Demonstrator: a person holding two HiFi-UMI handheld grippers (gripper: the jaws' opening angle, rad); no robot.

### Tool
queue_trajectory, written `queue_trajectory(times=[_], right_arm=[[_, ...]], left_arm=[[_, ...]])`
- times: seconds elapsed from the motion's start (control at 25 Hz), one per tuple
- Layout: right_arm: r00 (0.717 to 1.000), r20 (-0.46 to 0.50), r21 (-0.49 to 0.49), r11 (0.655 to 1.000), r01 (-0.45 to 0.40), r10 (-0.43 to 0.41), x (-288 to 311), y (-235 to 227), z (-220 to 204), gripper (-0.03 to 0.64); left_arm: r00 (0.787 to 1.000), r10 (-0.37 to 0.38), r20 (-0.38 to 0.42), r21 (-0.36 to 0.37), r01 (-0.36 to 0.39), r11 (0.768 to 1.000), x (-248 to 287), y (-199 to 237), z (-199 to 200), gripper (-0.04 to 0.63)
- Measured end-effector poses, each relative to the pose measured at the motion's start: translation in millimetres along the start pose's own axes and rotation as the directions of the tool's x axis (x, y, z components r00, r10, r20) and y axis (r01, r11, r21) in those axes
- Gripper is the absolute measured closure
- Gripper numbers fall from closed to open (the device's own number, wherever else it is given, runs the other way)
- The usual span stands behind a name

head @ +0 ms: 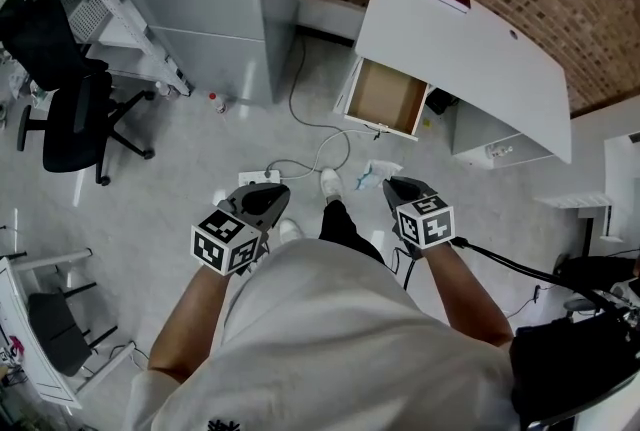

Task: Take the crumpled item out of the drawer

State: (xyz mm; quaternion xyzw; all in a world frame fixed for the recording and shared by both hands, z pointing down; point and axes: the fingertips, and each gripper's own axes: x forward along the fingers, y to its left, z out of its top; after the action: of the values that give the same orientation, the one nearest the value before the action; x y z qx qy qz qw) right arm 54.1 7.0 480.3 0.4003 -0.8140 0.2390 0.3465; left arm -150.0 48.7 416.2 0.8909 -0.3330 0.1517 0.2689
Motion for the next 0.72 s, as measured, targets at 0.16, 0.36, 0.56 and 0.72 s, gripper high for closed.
queue_trajectory(times=[0.16, 0.36, 0.56, 0.72], right_arm=[[1.0, 0.002, -0.024, 1.0, -0.004, 0.004, 0, 6, 2, 0.58], [1.0, 0.006, -0.033, 0.999, -0.015, 0.015, -1, 12, 4, 0.58], [1.0, 0.006, -0.037, 0.999, -0.017, 0.017, -2, 8, 5, 0.58], [1.0, 0.013, -0.03, 0.999, -0.015, 0.015, -3, 8, 5, 0.58]], left_arm=[[1.0, 0.012, 0.009, -0.012, -0.012, 1.0, -5, -1, -5, 0.568], [1.0, 0.017, 0.01, -0.02, -0.017, 1.0, -9, -3, -10, 0.568], [1.0, 0.019, -0.001, -0.032, -0.019, 0.999, -7, -6, -15, 0.568], [1.0, 0.019, -0.008, -0.035, -0.019, 0.999, -7, -6, -19, 0.568]])
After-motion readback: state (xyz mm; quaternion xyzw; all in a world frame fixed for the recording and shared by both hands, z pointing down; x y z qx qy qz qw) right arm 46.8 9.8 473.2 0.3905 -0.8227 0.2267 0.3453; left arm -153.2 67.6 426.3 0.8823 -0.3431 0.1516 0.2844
